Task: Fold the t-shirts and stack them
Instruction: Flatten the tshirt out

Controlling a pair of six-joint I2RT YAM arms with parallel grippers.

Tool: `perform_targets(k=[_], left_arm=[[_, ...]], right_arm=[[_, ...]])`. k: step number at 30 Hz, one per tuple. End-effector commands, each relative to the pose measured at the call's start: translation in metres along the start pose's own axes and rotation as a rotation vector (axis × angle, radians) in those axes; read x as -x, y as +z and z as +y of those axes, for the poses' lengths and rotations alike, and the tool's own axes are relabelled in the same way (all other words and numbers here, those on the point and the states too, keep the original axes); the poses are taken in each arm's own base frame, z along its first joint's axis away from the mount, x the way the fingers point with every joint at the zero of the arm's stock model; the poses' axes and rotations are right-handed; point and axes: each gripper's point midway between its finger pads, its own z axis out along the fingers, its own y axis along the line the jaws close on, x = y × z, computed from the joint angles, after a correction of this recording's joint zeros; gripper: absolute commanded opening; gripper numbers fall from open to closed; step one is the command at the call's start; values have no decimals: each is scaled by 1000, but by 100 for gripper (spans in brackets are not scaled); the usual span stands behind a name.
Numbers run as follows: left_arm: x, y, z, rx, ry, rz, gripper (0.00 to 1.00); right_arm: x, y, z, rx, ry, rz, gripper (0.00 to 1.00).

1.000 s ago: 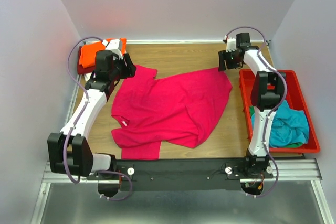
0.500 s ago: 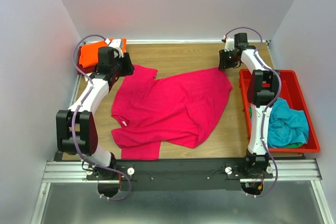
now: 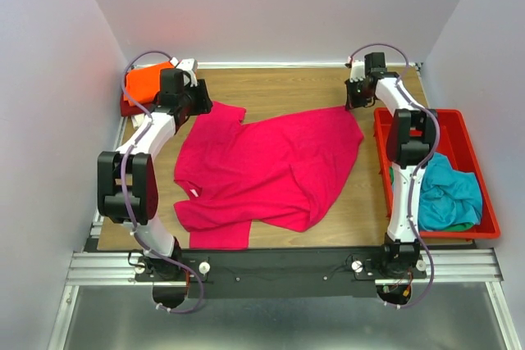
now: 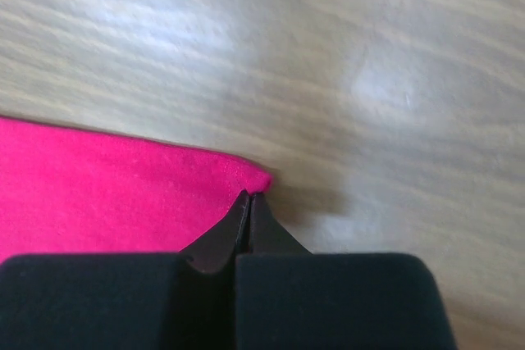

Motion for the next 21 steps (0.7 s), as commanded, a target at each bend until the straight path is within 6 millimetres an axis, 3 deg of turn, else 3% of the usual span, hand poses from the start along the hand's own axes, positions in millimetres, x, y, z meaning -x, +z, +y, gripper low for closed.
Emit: perform_targets(k=[1,2,4,5,6,10,14,17,21], left_arm=[[-16,5,-6,-29,7,47,58],[-21,4,-11,-37,-3,57,58],[-39,7,-29,-66,4,100,58],[-55,9,-32,-62,-5,136,57],[-65,9,-41,-69,2,155,57],[-109,13,-50,-56,-18,254,52],[-160,16,-63,-66,-6,375,50],[-186,18,-76,-89,13,437,49],[-205,18,-89,-122,27,481,48]], right_arm=[[-27,-18,-17,-125,-44,97,0],[-40,-19,-15,-124,-49,125,0],[-37,-35,-13,-142,-64,103,0],[-50,-35,-11,-135,-66,130,0],[-46,-44,-9,-139,-72,111,0],[-57,-57,-7,-162,-86,114,0],[-53,-67,-13,-194,-78,84,0],[-45,-70,-12,-194,-81,63,1],[-36,-67,-15,-193,-84,48,1]])
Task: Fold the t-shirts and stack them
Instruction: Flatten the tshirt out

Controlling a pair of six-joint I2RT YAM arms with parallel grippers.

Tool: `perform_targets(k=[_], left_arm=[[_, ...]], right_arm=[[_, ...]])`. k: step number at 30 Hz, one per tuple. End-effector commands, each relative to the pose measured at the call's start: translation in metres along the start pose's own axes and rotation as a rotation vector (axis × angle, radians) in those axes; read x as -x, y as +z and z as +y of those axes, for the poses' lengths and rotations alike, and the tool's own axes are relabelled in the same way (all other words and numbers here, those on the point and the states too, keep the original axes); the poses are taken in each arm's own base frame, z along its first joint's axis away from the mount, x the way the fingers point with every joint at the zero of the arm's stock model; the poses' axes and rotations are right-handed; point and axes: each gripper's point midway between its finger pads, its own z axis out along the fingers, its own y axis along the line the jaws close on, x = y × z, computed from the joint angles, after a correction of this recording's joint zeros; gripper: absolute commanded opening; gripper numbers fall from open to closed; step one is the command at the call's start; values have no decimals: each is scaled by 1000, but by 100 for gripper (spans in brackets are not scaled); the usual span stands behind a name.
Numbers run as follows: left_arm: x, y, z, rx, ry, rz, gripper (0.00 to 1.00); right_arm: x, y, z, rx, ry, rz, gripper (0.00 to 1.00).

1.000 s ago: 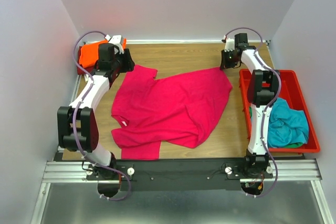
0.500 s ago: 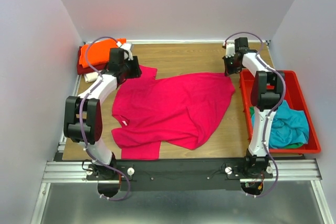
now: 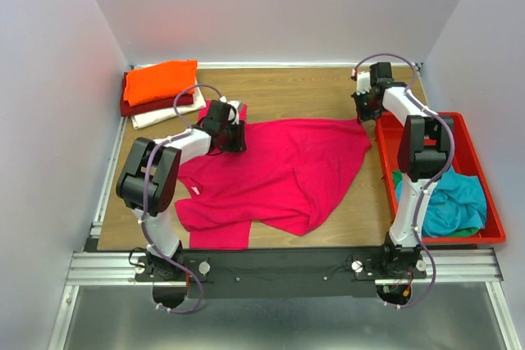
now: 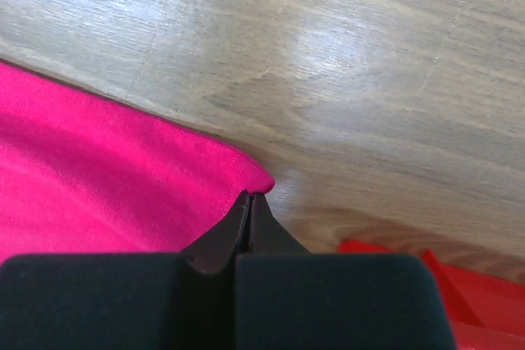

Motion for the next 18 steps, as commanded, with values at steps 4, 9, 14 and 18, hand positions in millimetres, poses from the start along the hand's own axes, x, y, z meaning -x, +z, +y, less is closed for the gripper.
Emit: perform_targets(k=[4,9,14,18], left_arm=[[-46,17,-32,-66,26,132,48],[-59,25,-71,-151,63,172,48],[-28,9,-83,-135,62,71,48],[23,-19,-74,-61,64,-57,58]], right_arm=[[33,-12,-20,-76,-4,-77,0],[56,-26,-30,-122,0,-134,1],[65,-34,-36,-152,2,-159,1],[61,-35,-47,-163,20,-164,1]])
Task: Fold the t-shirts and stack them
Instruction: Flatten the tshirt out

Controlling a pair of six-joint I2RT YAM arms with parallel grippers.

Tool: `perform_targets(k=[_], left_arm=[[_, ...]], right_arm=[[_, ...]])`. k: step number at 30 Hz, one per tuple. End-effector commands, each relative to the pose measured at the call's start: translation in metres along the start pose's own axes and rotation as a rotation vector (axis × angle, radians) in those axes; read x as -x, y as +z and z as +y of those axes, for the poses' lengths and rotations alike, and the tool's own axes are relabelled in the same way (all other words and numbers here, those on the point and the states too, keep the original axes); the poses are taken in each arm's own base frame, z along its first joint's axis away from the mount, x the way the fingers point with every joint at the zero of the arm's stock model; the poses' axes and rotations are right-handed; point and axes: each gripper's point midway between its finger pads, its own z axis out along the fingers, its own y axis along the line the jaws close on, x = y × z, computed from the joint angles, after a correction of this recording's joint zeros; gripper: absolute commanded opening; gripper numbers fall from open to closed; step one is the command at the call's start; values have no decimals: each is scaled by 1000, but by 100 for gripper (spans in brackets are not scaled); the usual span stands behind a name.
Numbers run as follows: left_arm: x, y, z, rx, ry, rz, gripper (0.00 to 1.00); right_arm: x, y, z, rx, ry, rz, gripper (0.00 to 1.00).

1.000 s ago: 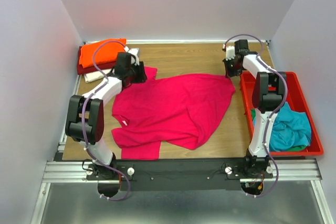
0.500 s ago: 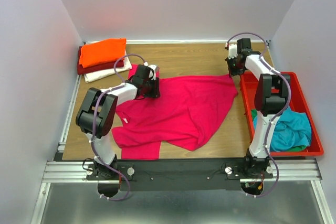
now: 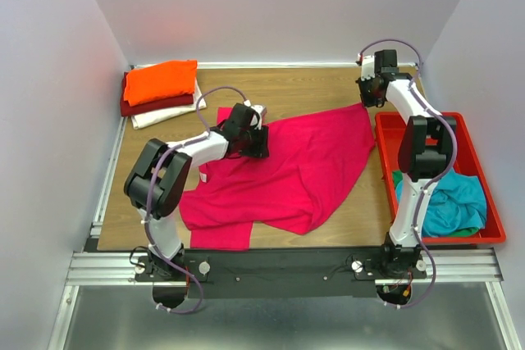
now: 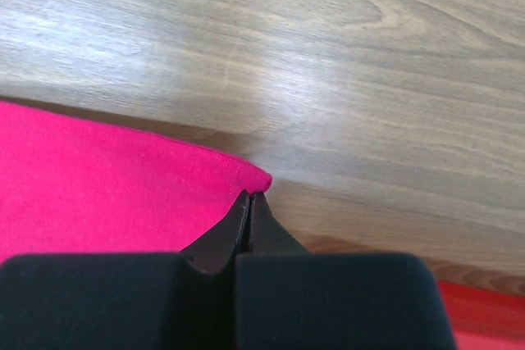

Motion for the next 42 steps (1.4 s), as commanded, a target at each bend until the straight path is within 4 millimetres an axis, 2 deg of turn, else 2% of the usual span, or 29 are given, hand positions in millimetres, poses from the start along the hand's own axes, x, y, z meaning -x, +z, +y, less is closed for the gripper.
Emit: perform_targets(k=[1,2,3,5,6,7,8,9,12,13,14,15,17,18,20,24,35,42], left_arm=[[53,-39,13,87,-19,-131,59],[69,-48,15,94,-19,-168,60],[86,-61,32,126,-40,-215,60],[110,-75,48,147,-51,-274,61],[118,-79,73,173,-68,-284,61],[133,-85,79,176,-70,-305,61],[133,-75,95,192,-63,-277,61],[138,-74,111,220,-71,-270,61],[154,-60,142,271,-63,-234,59],[169,-60,146,283,-52,-251,58],[167,-56,154,307,-53,-228,57],[160,-42,164,321,-57,-194,56],[167,-39,175,353,-41,-193,54],[158,-29,186,384,-44,-157,53],[152,-18,199,421,-34,-115,50],[144,-14,220,512,-24,-74,48],[120,19,222,442,-37,17,48],[126,24,224,442,-42,20,48]], right_arm=[[14,-10,-22,-58,27,-54,1],[12,-10,-21,-52,27,-53,0],[12,-9,-18,-34,25,-58,0],[11,-8,-15,-18,25,-59,1],[9,-7,-12,-3,25,-56,0],[9,-5,-10,5,26,-57,1],[7,-4,-8,14,25,-54,0],[6,-3,-5,29,24,-54,0],[5,-3,2,69,19,-60,0],[5,-2,4,79,19,-61,0],[3,-1,6,86,21,-59,1],[3,0,7,94,23,-59,0],[2,2,9,102,23,-57,1],[1,2,9,103,22,-56,1],[-1,4,10,111,22,-51,1],[-2,4,11,113,22,-49,1],[-5,4,12,121,24,-46,1],[-7,7,17,141,27,-42,1]])
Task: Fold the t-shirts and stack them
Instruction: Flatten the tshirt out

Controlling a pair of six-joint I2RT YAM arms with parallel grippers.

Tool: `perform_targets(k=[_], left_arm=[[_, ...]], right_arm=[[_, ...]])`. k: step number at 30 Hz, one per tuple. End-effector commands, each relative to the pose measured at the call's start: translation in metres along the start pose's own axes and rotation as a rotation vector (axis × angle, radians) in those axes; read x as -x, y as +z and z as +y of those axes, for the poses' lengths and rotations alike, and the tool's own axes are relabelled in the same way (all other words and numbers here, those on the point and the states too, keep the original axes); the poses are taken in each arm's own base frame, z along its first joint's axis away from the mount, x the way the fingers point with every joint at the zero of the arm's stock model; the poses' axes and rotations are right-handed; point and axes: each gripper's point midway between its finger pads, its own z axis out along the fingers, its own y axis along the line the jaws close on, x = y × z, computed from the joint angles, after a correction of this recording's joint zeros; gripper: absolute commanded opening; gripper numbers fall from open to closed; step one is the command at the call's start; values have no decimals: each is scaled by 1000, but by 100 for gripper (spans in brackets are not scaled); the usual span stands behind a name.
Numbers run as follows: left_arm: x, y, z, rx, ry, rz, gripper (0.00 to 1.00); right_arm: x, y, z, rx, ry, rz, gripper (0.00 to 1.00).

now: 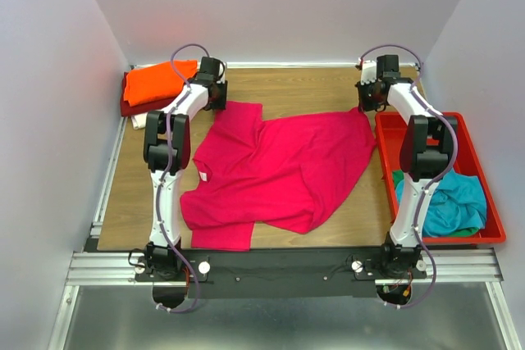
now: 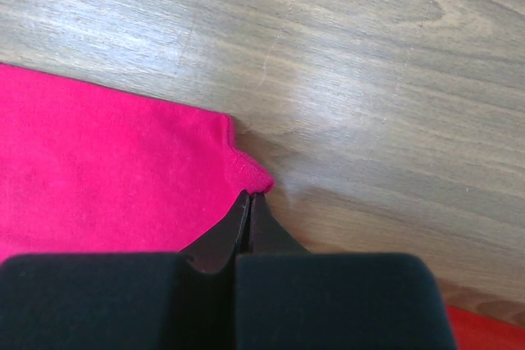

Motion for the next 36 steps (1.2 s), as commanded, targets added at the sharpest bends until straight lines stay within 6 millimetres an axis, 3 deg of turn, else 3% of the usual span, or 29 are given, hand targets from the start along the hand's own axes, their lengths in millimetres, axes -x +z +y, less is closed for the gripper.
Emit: perform_targets(k=[1,8,11,16,27,32,36], left_arm=[[-16,12,-1,-13,9,70,48],[28,-7,-4,-20,-2,-40,49],[35,-5,-8,-52,-6,-36,49],[26,5,-15,-93,-12,-13,50],[-4,24,-9,-74,-10,84,47],[1,24,-8,-63,-11,80,45],[20,13,-4,-37,-13,34,46]], right_arm=[[3,-1,3,23,3,-21,0],[3,0,4,27,2,-21,0],[0,2,4,29,4,-12,0],[1,1,4,28,2,-15,1],[-1,2,4,31,3,-11,1],[-1,2,6,39,3,-13,1],[0,1,5,37,2,-15,0]])
